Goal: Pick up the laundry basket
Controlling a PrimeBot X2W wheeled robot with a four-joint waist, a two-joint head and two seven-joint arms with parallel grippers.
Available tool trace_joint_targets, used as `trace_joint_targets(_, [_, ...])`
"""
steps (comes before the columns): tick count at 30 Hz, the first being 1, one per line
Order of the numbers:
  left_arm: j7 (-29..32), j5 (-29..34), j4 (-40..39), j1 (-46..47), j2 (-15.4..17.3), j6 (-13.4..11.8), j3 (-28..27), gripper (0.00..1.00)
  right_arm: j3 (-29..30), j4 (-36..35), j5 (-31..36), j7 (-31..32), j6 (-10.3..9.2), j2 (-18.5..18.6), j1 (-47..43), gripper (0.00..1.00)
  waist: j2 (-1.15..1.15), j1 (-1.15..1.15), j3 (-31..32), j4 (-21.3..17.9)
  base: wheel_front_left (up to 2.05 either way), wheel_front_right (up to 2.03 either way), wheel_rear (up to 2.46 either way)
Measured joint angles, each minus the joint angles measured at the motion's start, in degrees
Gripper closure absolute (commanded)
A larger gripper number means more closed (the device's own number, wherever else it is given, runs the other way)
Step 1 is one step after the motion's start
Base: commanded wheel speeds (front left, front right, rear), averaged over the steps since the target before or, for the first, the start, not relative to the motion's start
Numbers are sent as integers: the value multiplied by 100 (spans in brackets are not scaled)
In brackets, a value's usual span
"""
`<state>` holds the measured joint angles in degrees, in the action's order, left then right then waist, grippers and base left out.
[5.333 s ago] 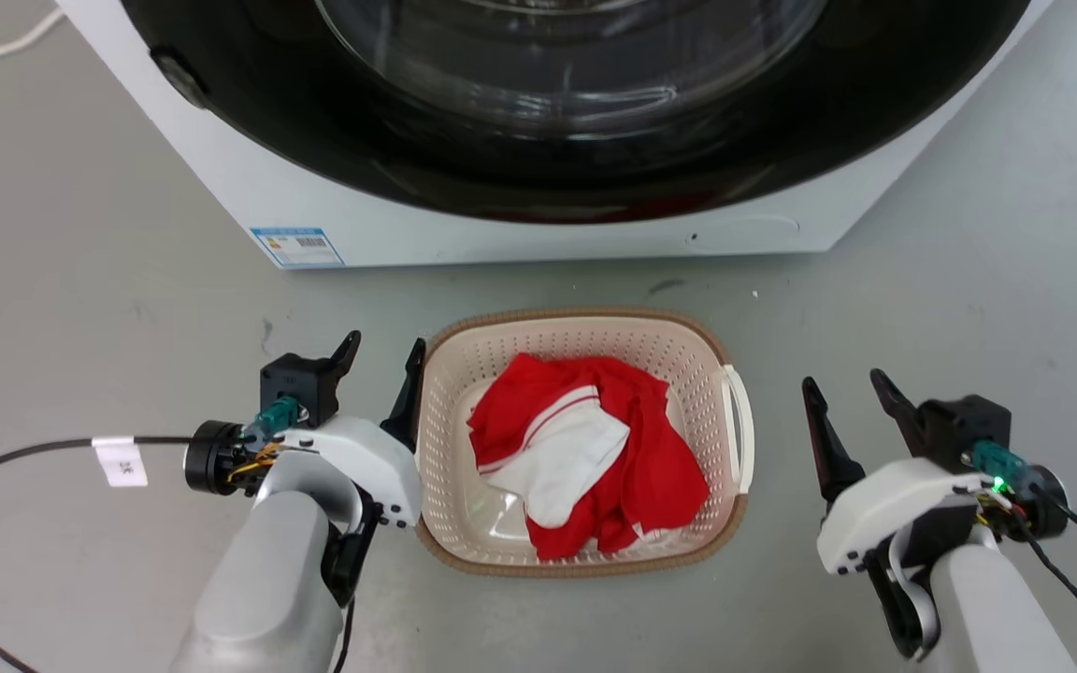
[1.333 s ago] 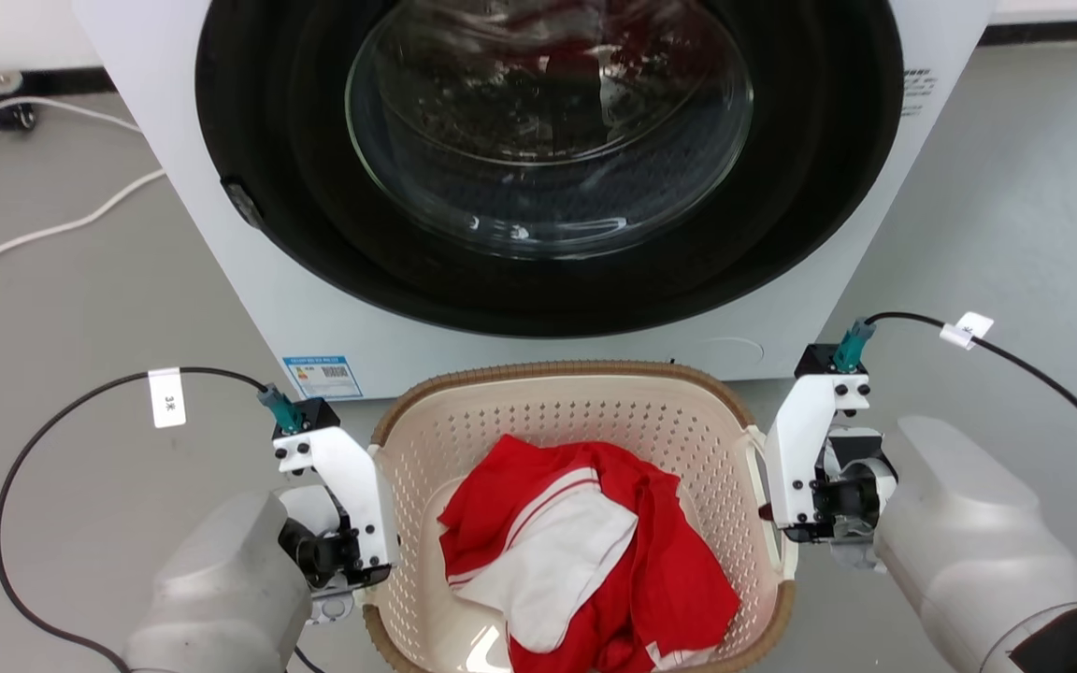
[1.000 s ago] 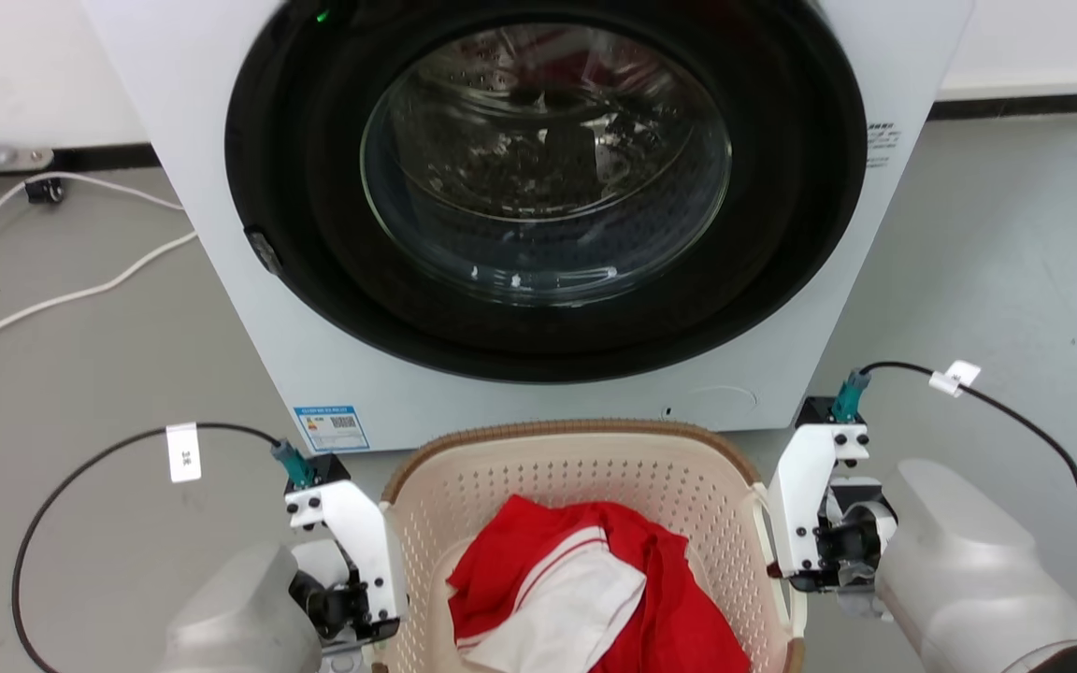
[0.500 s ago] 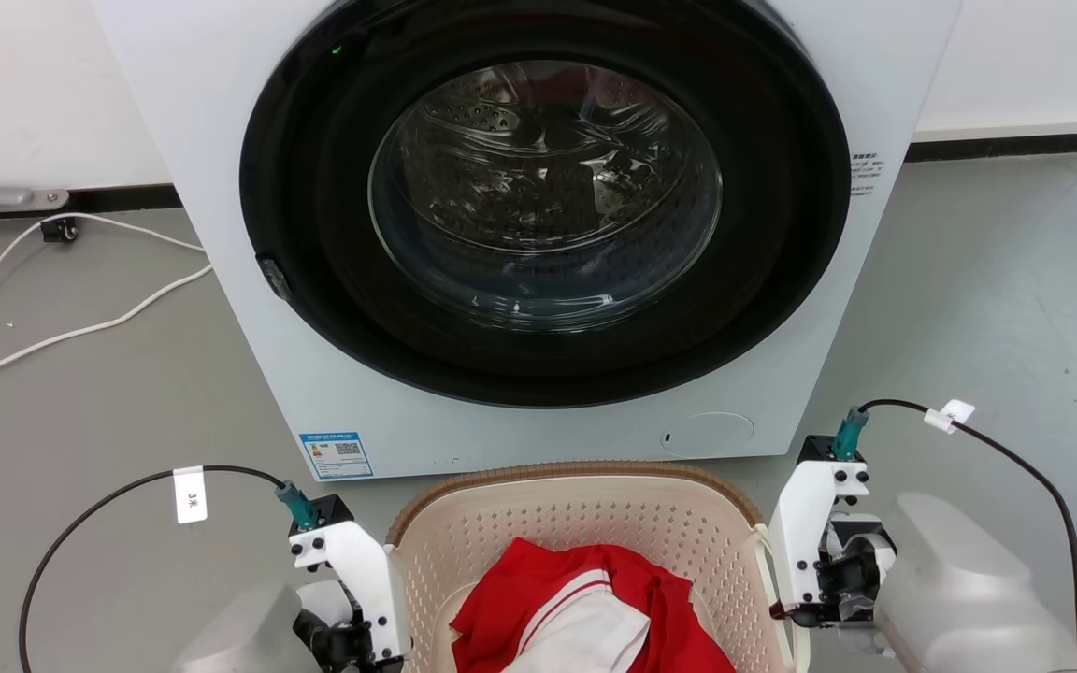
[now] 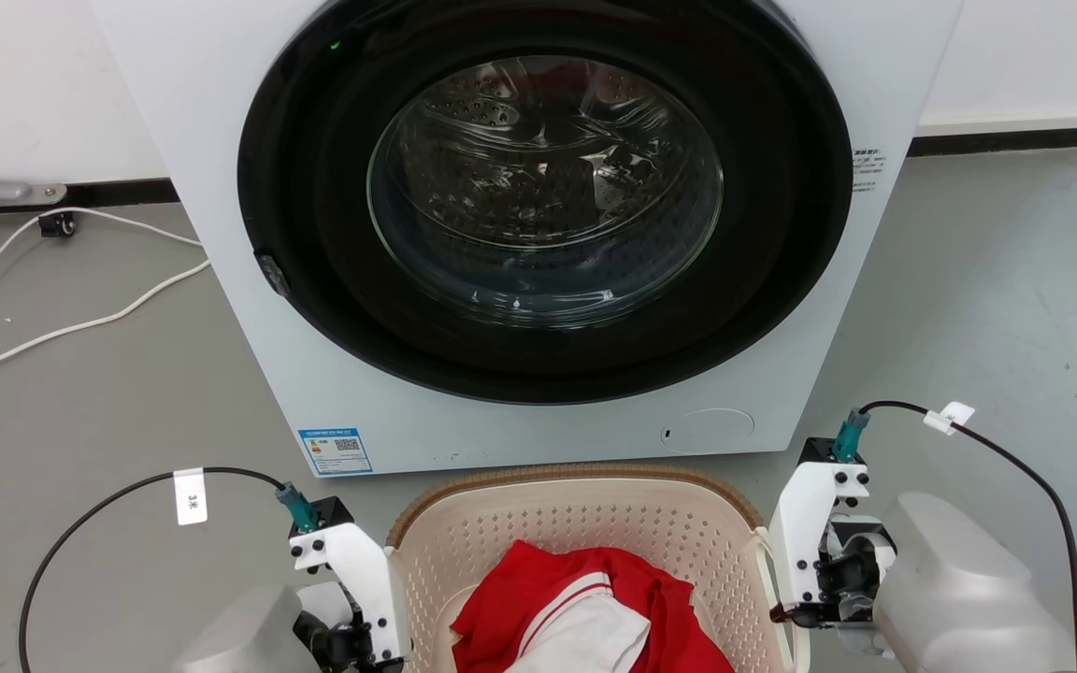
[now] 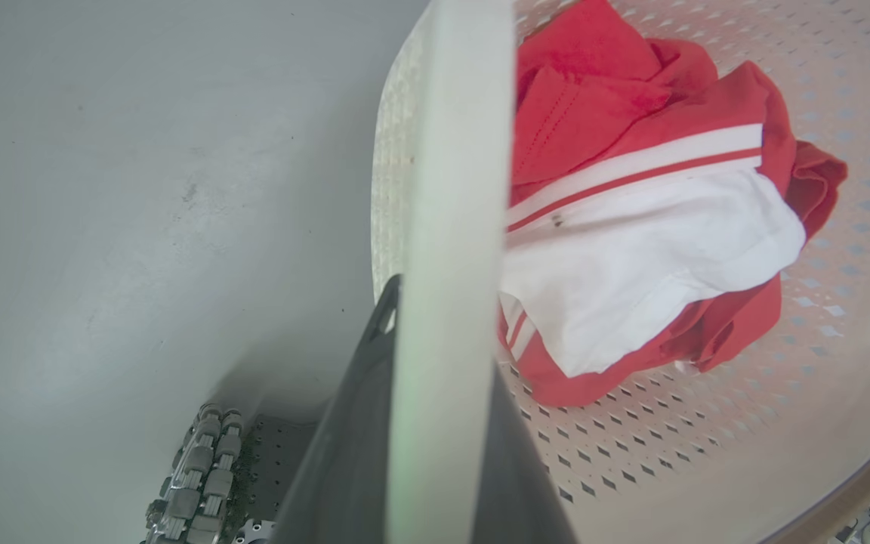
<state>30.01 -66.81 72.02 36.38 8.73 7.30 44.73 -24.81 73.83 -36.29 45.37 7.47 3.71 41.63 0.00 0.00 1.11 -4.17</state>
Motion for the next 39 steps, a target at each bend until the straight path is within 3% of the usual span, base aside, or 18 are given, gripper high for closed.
trace_joint_targets(21, [-71, -76, 13, -2, -3, 0, 86, 100, 475, 0, 420, 55, 1, -51, -1, 100, 0, 1, -42, -8, 0, 0, 0])
trace_joint_targets(39, [-98, -154, 42, -2, 9, 0, 131, 100, 342, 0, 254, 51, 0, -49, -1, 100, 0, 0, -43, 14, 0, 0, 0])
